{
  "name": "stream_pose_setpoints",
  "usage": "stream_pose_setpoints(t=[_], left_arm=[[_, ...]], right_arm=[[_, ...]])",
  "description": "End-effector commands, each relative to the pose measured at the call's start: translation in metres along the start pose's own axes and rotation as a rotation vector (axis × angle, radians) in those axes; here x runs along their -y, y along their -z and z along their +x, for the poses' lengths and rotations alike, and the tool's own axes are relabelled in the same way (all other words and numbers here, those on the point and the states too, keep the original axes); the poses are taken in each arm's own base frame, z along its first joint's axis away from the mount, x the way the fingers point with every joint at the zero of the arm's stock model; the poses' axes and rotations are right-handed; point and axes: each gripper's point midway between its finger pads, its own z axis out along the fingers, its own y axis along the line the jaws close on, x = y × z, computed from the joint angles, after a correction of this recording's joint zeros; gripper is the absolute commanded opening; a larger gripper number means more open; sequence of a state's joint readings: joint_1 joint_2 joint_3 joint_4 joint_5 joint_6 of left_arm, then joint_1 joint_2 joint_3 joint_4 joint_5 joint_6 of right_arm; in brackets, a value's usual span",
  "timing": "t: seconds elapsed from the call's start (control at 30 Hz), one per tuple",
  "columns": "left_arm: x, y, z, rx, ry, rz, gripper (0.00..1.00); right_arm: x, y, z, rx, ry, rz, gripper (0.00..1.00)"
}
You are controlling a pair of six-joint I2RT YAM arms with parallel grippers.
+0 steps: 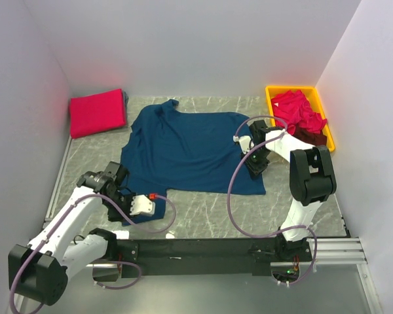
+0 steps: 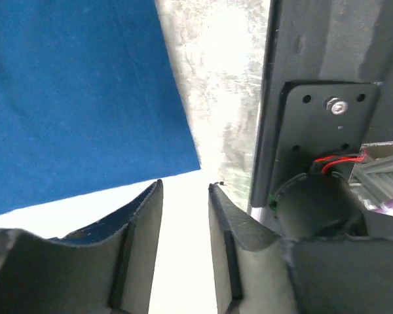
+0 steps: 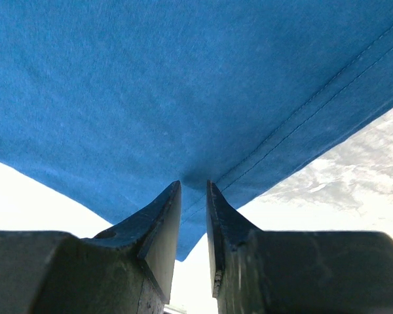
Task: Fold and stack the t-shirts
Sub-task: Flatten the tshirt out
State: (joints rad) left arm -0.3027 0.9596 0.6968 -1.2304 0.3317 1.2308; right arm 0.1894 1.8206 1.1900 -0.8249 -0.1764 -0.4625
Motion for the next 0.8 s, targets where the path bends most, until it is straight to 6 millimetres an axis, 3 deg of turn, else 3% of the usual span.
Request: stream_pose_setpoints(t=[0.0,0.1,0.13,0.2,0.23,0.3,0.33,0.37,0.47,0.6,0.7,0.77], left_arm=[[-0.01,0.018,-0.011,0.019,0.027,-0.037,0.41],[-0.05,0.033,-0.018,0.076,0.181,-0.147,0.39],[-0.082,0.044,-0.03,0.149,0.205,-0.238,0.38],[-0.113,0.043,-0.019,0.18,0.395,-0.261,0.36],[-0.147,0.054,-0.022,0.215,0.422,-0.35,0.34],[-0.176,0.043,-0.008,0.215,0.587,-0.344,0.34],[-0.204,0.051,-0.008,0.241,0.608,-0.413,0.33],[-0.218,0.039,0.005,0.216,0.676,-0.413,0.32],[-0.25,0.035,0.01,0.232,0.754,-0.453,0.31],[-0.265,0.005,0.024,0.201,0.837,-0.424,0.31],[-0.258,-0.014,0.039,0.132,0.866,-0.4,0.28],[-0.241,-0.026,0.049,0.084,0.871,-0.372,0.26]], right_arm=[[-0.001,0.015,0.0,0.009,0.012,0.003,0.3],[-0.003,0.027,-0.002,0.03,0.019,0.008,0.31],[-0.002,0.032,-0.005,0.047,0.022,0.017,0.31],[0.001,0.037,-0.008,0.061,0.018,0.032,0.31],[0.001,0.037,-0.009,0.062,0.017,0.037,0.31],[0.008,0.035,-0.015,0.073,0.008,0.069,0.31],[0.012,0.03,-0.016,0.066,0.0,0.074,0.31],[0.016,0.029,-0.022,0.071,-0.007,0.088,0.31],[0.025,0.018,-0.029,0.056,-0.018,0.104,0.31],[0.034,0.007,-0.029,0.021,-0.021,0.132,0.3],[0.035,-0.004,-0.019,-0.026,-0.01,0.125,0.3],[0.034,-0.01,-0.008,-0.063,0.003,0.128,0.29]])
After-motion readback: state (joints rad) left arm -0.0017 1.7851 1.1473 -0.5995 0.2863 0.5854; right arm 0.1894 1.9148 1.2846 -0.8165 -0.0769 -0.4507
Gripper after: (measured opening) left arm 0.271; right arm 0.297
